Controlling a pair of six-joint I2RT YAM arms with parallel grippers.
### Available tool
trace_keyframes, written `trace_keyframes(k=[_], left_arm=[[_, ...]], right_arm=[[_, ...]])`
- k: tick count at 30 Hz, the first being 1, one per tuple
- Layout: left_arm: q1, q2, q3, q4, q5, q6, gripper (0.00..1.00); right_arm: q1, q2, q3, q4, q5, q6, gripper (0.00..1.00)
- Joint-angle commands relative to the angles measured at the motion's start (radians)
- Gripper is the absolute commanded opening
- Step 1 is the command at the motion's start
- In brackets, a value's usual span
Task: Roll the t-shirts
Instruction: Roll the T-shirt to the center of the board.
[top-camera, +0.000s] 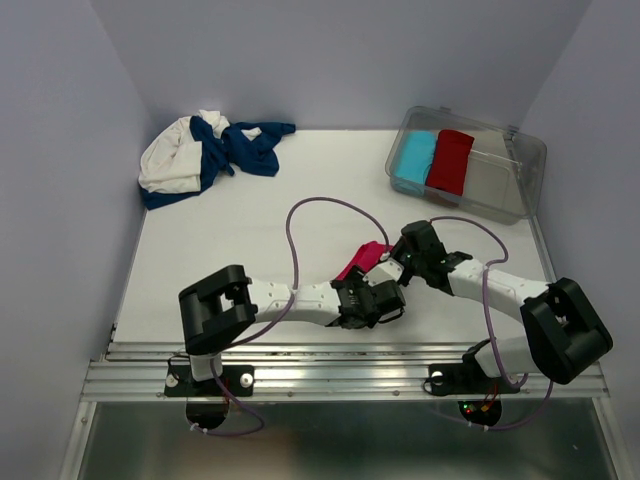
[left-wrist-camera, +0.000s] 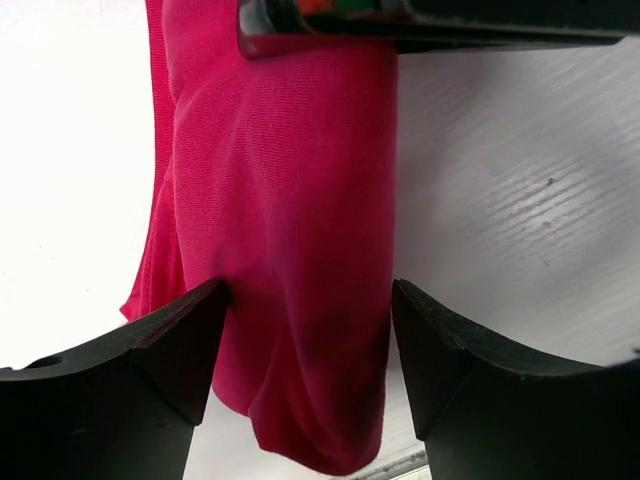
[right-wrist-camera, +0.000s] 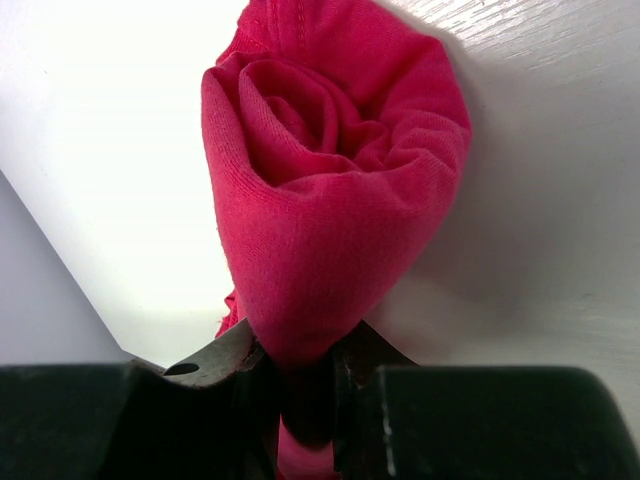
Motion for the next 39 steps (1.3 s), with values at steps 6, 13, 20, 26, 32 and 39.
trace_keyframes(k=[6,13,20,26,32,39], left_arm=[[0.019,-0.018,0.024,0.045,-0.008,0.043,0.49],[0.129,-0.126,-0.081,0.18,0.254,0.097,0.0],[0.286,-0.208,-0.205,0.347,0.697,0.093,0.0],[0.412,-0.188,-0.303,0.489,0.989,0.027,0.0],[0.497,-0.17,-0.385,0.62,1.129,-0.054,0.0],[0.54,-0.111,-0.395,0.65,1.198,-0.091,0.0]], right_arm=[[0.01,-0.046,0.012,-0.008,0.029,-0.003,0.01],[0.01,-0.061,-0.005,-0.01,0.029,-0.014,0.08],[0.01,-0.057,0.035,-0.077,0.047,-0.063,0.47],[0.01,-0.139,0.047,-0.155,0.115,-0.088,0.61],[0.01,-0.253,0.058,-0.25,0.208,-0.141,0.75],[0.01,-0.253,0.122,-0.304,0.176,-0.305,0.68]])
